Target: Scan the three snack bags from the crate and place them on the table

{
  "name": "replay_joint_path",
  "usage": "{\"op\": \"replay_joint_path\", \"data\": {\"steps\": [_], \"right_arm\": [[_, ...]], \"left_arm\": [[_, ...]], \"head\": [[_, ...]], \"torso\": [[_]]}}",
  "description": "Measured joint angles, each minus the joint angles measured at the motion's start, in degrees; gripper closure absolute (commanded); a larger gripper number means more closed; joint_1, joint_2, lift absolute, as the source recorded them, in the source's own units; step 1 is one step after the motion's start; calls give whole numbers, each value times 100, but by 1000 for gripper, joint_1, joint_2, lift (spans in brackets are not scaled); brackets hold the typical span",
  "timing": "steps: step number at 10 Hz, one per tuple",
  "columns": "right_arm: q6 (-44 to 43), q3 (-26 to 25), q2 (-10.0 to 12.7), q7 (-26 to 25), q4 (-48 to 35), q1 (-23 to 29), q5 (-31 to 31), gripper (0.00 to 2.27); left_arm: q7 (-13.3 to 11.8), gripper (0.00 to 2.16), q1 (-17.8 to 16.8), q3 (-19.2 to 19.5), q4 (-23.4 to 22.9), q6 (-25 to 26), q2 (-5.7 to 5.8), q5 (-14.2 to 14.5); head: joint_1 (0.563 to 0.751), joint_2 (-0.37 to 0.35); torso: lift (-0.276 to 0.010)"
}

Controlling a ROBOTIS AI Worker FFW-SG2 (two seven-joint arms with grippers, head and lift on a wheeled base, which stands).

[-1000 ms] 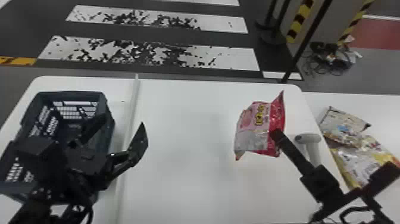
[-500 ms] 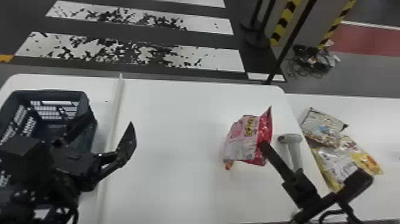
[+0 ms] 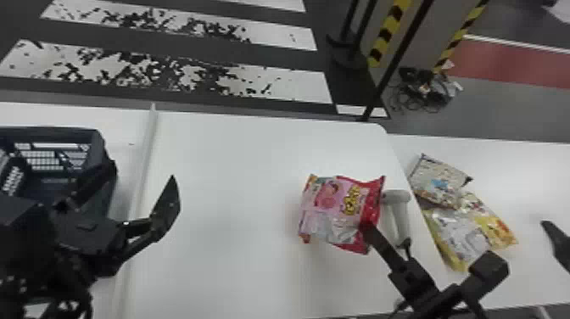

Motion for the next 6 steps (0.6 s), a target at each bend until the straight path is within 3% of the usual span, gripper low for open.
{"op": "replay_joint_path", "data": {"steps": [4, 6], "right_arm": [[176, -79, 0, -400, -84, 211, -26, 56], [822, -175, 0, -475, -197, 291, -160, 63]], "left_arm": [[26, 29, -1, -96, 24, -47, -1, -9], [71, 29, -35, -130, 78, -140, -2, -10]], "head": [[695, -285], [695, -269]], "torso": [[-62], [-62]]}}
